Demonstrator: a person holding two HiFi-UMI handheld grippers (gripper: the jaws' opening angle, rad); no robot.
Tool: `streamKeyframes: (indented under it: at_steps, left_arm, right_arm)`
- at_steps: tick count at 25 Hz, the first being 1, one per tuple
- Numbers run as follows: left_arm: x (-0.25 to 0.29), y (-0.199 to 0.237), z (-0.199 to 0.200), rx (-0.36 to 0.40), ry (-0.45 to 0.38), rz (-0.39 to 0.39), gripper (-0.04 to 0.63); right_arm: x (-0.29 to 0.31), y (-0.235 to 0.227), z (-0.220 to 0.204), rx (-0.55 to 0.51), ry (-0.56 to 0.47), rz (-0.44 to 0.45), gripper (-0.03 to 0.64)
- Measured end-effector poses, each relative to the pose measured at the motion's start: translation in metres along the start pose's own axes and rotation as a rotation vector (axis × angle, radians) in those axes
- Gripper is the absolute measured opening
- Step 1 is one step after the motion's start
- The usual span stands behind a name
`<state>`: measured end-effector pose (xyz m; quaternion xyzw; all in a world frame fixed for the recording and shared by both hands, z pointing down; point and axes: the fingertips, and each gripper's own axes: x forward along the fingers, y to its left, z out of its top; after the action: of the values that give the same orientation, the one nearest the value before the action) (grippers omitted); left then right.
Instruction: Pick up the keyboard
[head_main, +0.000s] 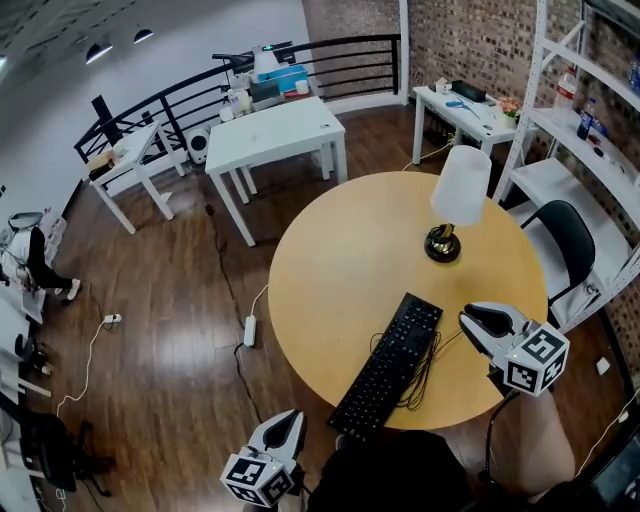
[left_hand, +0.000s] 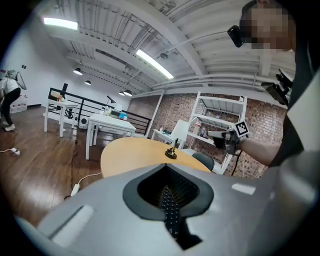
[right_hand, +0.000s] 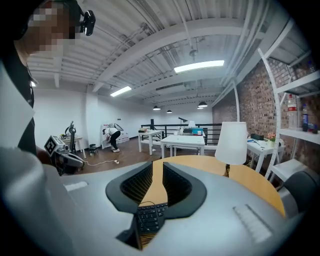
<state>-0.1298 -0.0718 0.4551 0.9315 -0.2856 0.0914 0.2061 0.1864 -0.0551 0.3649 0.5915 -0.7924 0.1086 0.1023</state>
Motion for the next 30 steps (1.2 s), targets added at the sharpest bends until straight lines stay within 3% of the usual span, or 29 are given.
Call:
streamKeyframes:
  at_steps: [3, 7, 11, 15, 19, 24, 30]
  left_arm:
    - [0.002, 0.002, -0.006, 0.004, 0.03, 0.045, 0.032]
    - [0.001, 0.002, -0.001, -0.026, 0.011, 0.098, 0.032]
    - [-0.003, -0.02, -0.003, -0.041, 0.005, 0.112, 0.032]
    - [0.011, -0.032, -0.009, -0.044, 0.004, 0.183, 0.033]
    - [0.03, -0.03, -0.039, -0.14, 0.056, 0.23, 0.081]
    - [0.04, -0.021, -0.079, -0.24, 0.127, 0.323, 0.083]
    - [0.044, -0.003, -0.121, -0.35, 0.156, 0.398, 0.099]
  right_arm:
    - [0.009, -0.005, -0.002, -0.002, 0.033, 0.04, 0.064]
    - [0.02, -0.015, 0.001, -0.027, 0.057, 0.057, 0.066]
    - [0.024, -0.027, 0.005, -0.023, 0.045, 0.09, 0.067]
    - [0.035, -0.058, -0.007, -0.028, 0.078, 0.133, 0.078]
    - [0.066, -0.093, -0.023, -0.031, 0.132, 0.172, 0.091]
    - [0.106, -0.121, -0.055, -0.012, 0.215, 0.243, 0.104]
    - [0.148, -0.135, -0.084, 0.011, 0.265, 0.305, 0.13]
